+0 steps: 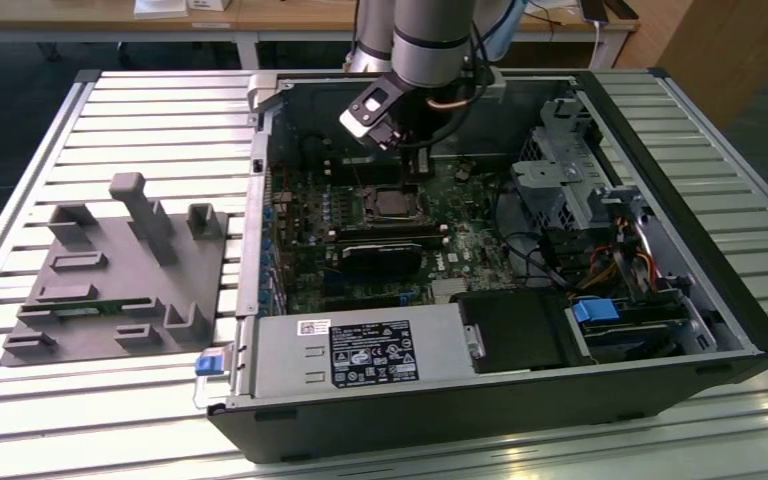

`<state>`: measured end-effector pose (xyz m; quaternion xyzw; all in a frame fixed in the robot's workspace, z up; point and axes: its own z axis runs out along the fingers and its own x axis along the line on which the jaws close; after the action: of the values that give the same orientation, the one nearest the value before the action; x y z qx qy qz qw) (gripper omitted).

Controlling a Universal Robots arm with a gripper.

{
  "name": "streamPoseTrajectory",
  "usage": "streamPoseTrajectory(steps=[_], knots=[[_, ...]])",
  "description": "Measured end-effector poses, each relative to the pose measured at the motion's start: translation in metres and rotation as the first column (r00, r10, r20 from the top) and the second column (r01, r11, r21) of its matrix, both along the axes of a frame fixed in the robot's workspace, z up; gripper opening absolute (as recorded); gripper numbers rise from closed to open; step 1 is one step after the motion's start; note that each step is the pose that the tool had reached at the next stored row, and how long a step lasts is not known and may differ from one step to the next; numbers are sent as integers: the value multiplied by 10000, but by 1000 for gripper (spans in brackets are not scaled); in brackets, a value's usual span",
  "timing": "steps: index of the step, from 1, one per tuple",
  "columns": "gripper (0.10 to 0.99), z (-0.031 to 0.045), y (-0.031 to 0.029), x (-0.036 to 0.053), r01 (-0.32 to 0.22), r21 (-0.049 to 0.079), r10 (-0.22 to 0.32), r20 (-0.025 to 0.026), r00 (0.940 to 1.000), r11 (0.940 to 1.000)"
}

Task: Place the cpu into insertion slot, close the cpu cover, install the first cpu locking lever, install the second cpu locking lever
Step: 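Close the cpu cover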

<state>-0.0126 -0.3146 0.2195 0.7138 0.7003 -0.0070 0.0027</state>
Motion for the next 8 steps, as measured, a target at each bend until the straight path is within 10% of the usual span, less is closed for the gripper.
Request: streamPoseTrajectory(steps=[8], knots=[[122, -38, 0, -79, -4, -37, 4, 0, 10000, 10000]])
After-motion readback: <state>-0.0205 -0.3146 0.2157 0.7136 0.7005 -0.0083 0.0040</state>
